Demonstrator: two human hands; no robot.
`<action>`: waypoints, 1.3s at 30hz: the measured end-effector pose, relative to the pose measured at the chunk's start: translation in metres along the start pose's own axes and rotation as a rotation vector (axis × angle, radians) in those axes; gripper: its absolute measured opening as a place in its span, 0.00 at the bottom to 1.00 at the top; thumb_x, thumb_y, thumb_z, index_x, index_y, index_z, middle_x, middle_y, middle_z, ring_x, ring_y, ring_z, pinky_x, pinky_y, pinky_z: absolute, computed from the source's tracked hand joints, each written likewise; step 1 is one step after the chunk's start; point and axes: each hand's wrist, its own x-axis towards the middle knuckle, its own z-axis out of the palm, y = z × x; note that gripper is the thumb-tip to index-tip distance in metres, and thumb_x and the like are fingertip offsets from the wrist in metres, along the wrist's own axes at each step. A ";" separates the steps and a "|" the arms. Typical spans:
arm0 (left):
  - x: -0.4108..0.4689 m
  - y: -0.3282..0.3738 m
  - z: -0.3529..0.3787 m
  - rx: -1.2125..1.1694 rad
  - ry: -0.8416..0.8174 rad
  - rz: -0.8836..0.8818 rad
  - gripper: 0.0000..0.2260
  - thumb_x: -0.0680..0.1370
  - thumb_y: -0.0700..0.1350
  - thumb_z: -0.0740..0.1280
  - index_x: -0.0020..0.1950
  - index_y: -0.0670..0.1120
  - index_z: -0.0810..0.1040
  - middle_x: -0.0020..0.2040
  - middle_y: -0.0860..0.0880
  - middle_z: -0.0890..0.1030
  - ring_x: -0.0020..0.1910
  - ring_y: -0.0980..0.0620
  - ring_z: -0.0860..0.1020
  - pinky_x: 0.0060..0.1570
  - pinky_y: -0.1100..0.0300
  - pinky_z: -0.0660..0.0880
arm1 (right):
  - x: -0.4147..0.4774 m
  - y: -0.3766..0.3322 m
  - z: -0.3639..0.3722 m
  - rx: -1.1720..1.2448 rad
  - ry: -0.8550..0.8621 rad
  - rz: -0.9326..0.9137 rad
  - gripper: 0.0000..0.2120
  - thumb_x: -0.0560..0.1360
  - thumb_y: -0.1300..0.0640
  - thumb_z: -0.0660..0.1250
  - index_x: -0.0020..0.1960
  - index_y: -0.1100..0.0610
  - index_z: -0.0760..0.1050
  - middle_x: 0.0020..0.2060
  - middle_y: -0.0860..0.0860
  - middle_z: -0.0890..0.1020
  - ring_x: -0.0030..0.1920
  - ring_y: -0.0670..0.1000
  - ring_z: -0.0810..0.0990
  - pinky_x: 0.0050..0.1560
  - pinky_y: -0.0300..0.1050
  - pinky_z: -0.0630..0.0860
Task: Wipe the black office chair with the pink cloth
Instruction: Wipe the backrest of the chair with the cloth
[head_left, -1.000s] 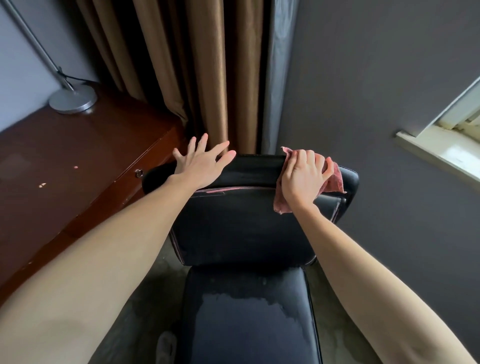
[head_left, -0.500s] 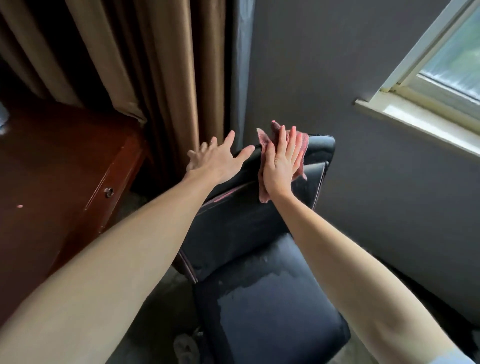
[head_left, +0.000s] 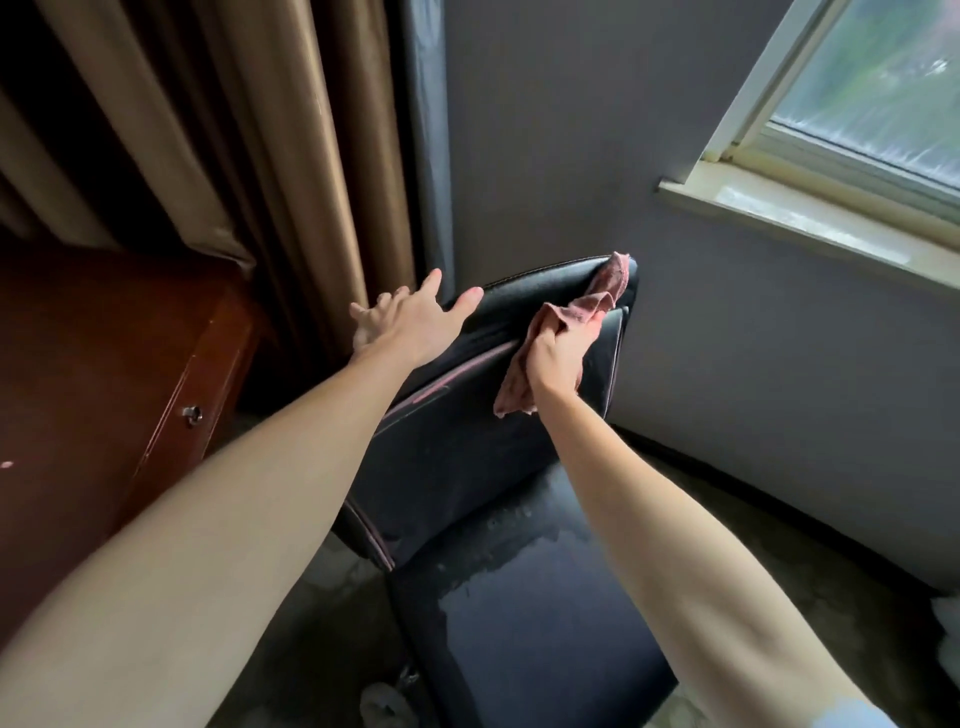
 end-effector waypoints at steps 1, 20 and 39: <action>0.001 0.001 0.000 -0.001 -0.003 -0.003 0.38 0.75 0.75 0.43 0.80 0.58 0.53 0.76 0.44 0.67 0.75 0.41 0.62 0.74 0.35 0.48 | 0.007 -0.001 -0.007 -0.028 0.021 -0.010 0.30 0.78 0.51 0.59 0.77 0.57 0.57 0.71 0.56 0.68 0.67 0.57 0.71 0.72 0.54 0.62; 0.027 0.027 0.007 0.054 0.014 0.102 0.38 0.76 0.74 0.43 0.79 0.54 0.58 0.74 0.44 0.70 0.75 0.42 0.62 0.74 0.36 0.48 | 0.032 -0.011 -0.055 -0.035 0.065 0.069 0.11 0.75 0.54 0.61 0.41 0.51 0.82 0.48 0.51 0.83 0.49 0.50 0.80 0.59 0.44 0.74; 0.033 0.038 0.019 0.213 0.225 0.137 0.38 0.76 0.73 0.43 0.78 0.52 0.61 0.73 0.44 0.69 0.73 0.43 0.64 0.74 0.36 0.51 | 0.062 0.019 -0.077 -0.193 0.162 -0.127 0.10 0.79 0.48 0.66 0.53 0.50 0.84 0.48 0.50 0.85 0.51 0.51 0.81 0.48 0.33 0.67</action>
